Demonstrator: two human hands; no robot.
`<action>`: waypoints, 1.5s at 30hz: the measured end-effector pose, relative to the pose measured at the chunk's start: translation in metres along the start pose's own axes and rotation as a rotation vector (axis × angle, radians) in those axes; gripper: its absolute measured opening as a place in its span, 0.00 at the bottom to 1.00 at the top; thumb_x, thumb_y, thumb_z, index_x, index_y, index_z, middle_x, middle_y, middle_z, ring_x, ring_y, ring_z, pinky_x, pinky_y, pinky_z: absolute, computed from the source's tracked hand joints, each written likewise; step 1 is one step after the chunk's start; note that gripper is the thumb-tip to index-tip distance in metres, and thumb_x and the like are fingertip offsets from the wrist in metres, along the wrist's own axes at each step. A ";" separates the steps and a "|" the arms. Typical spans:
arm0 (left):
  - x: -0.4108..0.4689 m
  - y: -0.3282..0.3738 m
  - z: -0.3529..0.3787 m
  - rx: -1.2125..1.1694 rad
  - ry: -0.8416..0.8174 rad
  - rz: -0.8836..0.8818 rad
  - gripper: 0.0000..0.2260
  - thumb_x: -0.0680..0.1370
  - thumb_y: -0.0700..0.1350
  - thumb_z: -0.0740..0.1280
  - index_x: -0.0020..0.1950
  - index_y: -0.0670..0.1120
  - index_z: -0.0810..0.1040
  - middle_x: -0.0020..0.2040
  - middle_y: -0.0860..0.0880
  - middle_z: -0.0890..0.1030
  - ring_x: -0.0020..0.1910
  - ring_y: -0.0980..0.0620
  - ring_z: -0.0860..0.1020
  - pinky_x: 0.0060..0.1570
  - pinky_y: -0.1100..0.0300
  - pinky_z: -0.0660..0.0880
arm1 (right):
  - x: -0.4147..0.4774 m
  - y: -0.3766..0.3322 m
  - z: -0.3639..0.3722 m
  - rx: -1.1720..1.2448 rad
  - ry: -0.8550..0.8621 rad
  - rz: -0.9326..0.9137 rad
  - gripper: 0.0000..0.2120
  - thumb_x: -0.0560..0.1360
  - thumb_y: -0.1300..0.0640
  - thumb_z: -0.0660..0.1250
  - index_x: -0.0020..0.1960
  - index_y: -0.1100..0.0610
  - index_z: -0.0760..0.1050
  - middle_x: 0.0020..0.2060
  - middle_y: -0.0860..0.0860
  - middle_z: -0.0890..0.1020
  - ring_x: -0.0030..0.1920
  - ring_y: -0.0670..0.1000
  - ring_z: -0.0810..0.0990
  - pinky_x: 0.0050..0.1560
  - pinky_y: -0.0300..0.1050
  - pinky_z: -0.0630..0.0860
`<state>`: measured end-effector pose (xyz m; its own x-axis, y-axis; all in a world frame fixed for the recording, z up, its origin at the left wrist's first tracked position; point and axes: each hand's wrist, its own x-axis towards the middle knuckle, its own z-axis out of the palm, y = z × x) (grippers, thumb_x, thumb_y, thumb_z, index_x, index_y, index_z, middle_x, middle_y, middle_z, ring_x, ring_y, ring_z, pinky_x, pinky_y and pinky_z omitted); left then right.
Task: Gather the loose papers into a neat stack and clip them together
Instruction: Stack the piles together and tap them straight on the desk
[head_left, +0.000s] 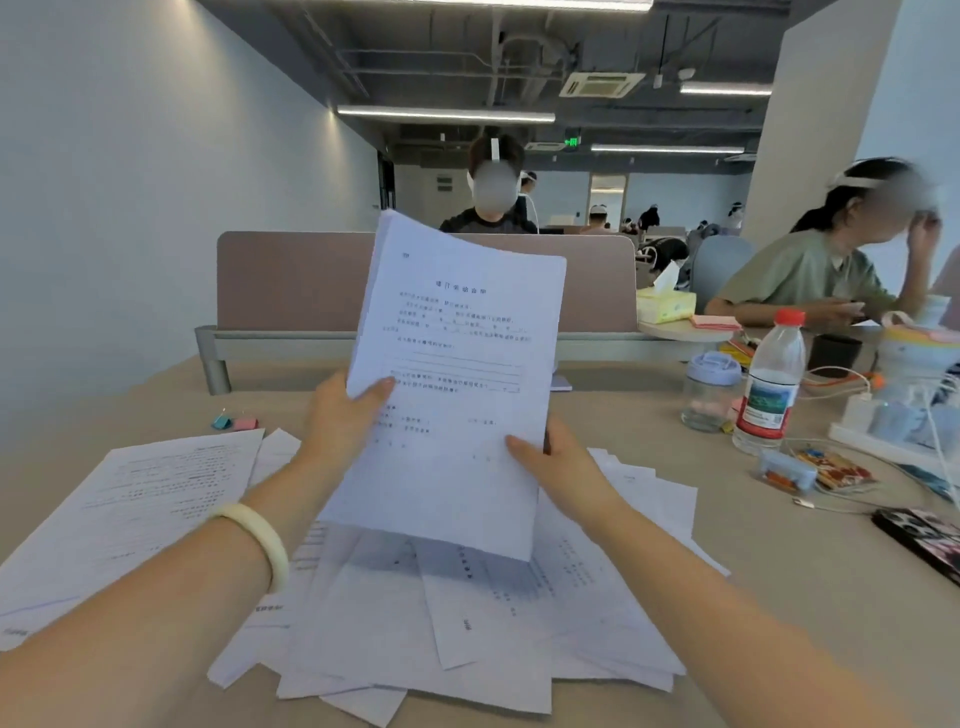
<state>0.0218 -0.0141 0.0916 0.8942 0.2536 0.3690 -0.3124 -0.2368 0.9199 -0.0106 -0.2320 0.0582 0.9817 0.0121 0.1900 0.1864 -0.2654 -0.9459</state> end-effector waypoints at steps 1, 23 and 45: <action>0.008 0.005 0.001 0.044 -0.028 0.025 0.09 0.77 0.47 0.67 0.56 0.47 0.77 0.48 0.49 0.80 0.46 0.48 0.78 0.44 0.56 0.75 | 0.000 0.000 -0.013 -0.020 0.033 0.039 0.17 0.79 0.53 0.61 0.66 0.58 0.67 0.60 0.55 0.77 0.54 0.51 0.78 0.55 0.49 0.76; 0.021 -0.057 0.135 0.991 -0.984 0.021 0.18 0.74 0.50 0.70 0.60 0.42 0.75 0.54 0.47 0.75 0.49 0.51 0.72 0.36 0.68 0.65 | -0.018 0.062 -0.142 -0.208 0.139 0.799 0.22 0.74 0.42 0.67 0.59 0.56 0.71 0.43 0.52 0.75 0.34 0.49 0.73 0.35 0.39 0.71; 0.036 -0.065 0.050 0.353 -0.484 -0.356 0.18 0.75 0.37 0.68 0.63 0.34 0.74 0.62 0.40 0.77 0.59 0.42 0.76 0.59 0.52 0.71 | -0.009 0.051 -0.133 0.091 0.225 0.728 0.22 0.77 0.48 0.64 0.67 0.57 0.69 0.63 0.56 0.73 0.52 0.56 0.75 0.41 0.47 0.74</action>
<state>0.0905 -0.0367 0.0389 0.9908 -0.0550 -0.1235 0.0761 -0.5287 0.8454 -0.0153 -0.3734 0.0436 0.8283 -0.3346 -0.4493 -0.4918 -0.0505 -0.8692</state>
